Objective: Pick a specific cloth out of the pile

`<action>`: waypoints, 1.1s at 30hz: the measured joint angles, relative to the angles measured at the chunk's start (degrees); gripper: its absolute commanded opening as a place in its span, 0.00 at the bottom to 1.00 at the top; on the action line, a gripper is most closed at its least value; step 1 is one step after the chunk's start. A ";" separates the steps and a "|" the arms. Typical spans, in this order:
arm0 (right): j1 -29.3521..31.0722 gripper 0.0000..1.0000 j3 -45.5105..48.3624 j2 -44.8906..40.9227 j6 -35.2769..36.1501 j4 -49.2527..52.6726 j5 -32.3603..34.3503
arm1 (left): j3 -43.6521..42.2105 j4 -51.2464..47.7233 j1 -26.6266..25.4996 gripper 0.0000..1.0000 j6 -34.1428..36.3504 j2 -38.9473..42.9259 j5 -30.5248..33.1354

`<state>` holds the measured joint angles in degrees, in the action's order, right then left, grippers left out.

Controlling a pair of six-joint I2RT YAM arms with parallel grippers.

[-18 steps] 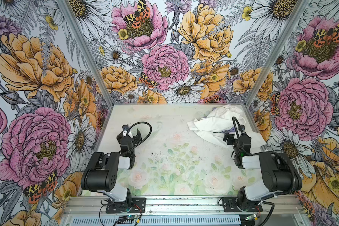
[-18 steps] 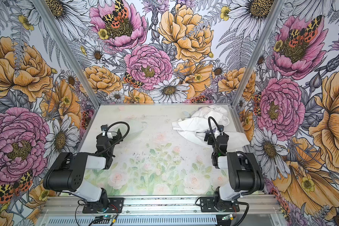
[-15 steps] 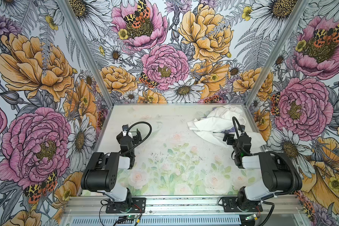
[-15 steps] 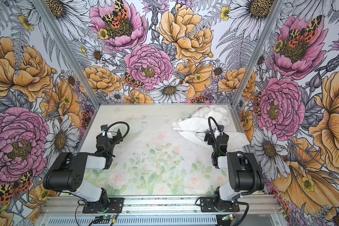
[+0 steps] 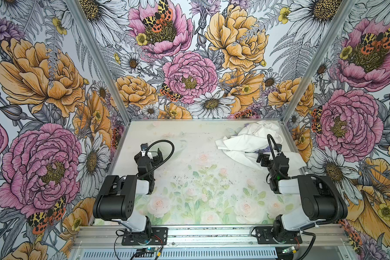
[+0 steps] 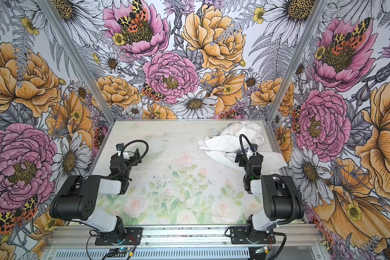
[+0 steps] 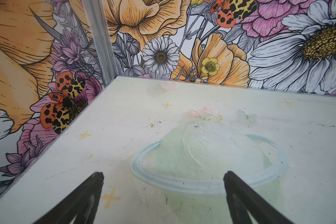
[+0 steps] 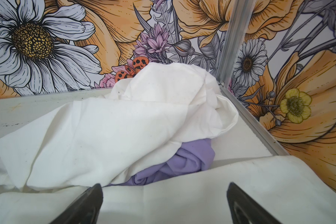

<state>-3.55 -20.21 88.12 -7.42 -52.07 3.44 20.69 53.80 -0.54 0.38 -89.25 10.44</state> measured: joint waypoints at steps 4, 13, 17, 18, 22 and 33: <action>0.11 0.99 0.00 0.00 0.00 0.02 0.09 | 0.00 -0.07 0.09 0.99 0.00 0.00 -0.72; 1.03 0.99 0.00 0.00 0.44 0.72 1.60 | 0.00 -0.09 -0.42 0.99 0.15 0.24 -0.66; 1.27 0.99 0.00 -0.50 0.48 1.27 2.64 | -0.55 -2.10 -2.56 0.98 1.18 5.22 1.01; 1.31 0.99 0.02 -1.92 0.48 2.69 2.95 | -0.68 -2.82 -3.28 0.99 1.55 7.34 1.77; 1.36 1.00 -0.26 -14.16 -0.04 11.72 3.65 | -0.59 -8.44 -7.28 0.99 2.75 17.11 6.08; -0.42 0.91 -8.70 -39.54 -8.87 37.68 0.13 | 13.64 -37.53 -20.39 0.98 -4.66 37.05 10.54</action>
<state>-3.97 -28.91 48.58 -16.29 -14.39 3.57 34.33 16.27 -20.93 -4.27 -52.21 20.97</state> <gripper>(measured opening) 0.932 0.986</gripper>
